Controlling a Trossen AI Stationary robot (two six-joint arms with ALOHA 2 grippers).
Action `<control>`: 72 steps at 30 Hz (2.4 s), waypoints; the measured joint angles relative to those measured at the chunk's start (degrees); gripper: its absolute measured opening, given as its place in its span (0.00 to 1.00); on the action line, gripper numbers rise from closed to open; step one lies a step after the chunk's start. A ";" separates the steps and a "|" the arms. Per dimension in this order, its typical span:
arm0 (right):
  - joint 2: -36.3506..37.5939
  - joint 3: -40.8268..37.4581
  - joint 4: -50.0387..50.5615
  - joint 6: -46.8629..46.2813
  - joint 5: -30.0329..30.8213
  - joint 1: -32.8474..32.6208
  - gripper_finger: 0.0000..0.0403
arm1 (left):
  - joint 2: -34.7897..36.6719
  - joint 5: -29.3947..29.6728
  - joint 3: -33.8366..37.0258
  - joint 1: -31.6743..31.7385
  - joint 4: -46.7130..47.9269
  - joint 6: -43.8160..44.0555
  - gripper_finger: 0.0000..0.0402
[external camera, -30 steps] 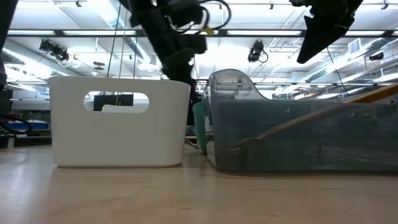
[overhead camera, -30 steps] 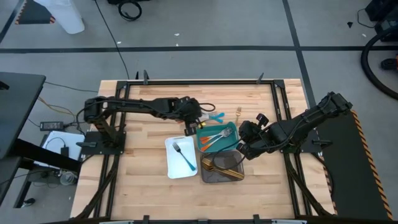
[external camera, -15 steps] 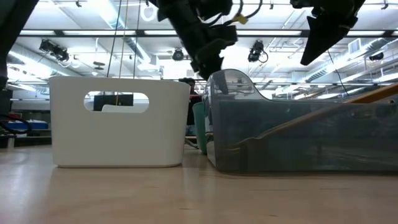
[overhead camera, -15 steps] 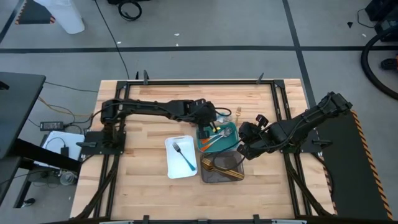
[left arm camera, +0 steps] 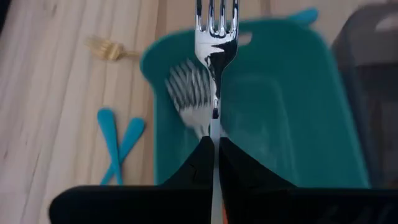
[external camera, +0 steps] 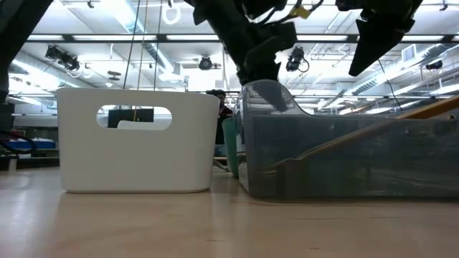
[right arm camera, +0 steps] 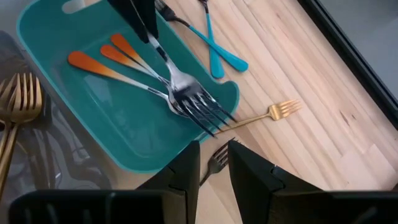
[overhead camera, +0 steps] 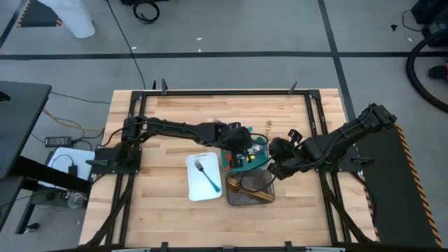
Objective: Sort silverware by color (type)
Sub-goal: Put the white-orange fork into the green bin, then put the blue fork into the white bin
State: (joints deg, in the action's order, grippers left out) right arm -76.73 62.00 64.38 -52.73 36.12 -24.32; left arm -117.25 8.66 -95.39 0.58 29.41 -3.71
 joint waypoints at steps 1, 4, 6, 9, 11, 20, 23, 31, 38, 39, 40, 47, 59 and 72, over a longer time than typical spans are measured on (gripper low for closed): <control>0.02 0.00 0.00 0.00 0.00 0.00 0.23 | 0.00 -0.02 0.00 -0.15 -0.82 0.35 0.04; 0.01 0.00 -0.04 0.00 0.02 0.00 0.23 | 0.00 0.01 0.01 -0.22 -2.81 1.45 0.04; 0.02 0.00 -0.04 -0.11 0.00 0.00 0.23 | 0.06 -0.08 0.82 -0.22 -4.97 1.54 0.04; 0.00 0.00 -0.04 -0.15 0.00 -0.14 0.23 | 0.11 -1.45 3.93 -0.09 -8.91 2.44 0.04; 0.02 0.00 -0.04 -0.17 0.00 -0.41 0.23 | 0.07 -2.14 5.75 -0.02 -11.18 3.43 0.04; 0.01 0.00 -0.04 -0.09 0.24 -0.79 0.23 | 0.07 -2.57 9.63 -0.04 -14.58 9.30 0.04; 0.02 0.00 -0.04 -0.09 0.24 -0.79 0.23 | 0.07 -2.55 9.73 -0.13 -14.35 10.64 0.04; 0.02 0.00 -0.04 -0.07 0.25 -0.79 0.23 | -0.15 -2.17 9.70 -0.11 -13.74 15.62 0.04; 0.00 0.00 -0.26 -0.04 0.26 -0.79 0.23 | -1.25 -0.19 9.73 -0.04 -12.42 21.16 0.04; 0.00 0.00 -0.26 -0.04 0.26 -0.79 0.23 | -1.27 -0.06 9.73 -0.04 -12.37 21.20 0.04; 0.00 0.00 -0.30 -0.04 0.26 -0.79 0.23 | -1.27 0.28 9.73 -0.04 -12.33 21.42 0.04; 0.00 0.00 -0.42 -0.02 0.28 -0.79 0.23 | -1.27 2.04 9.73 -0.04 -10.68 24.09 0.14; 0.00 0.00 -0.44 -0.02 0.42 -0.79 0.23 | -0.13 1.60 9.75 -0.11 -9.68 14.91 0.34; 0.00 0.00 -0.93 0.44 1.58 -0.74 0.23 | 6.92 3.33 9.65 4.80 -4.15 -9.41 0.33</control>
State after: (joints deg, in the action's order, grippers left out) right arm -76.73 62.00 63.45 -52.29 37.70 -25.05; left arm -110.33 11.99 -85.74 5.37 25.26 -13.12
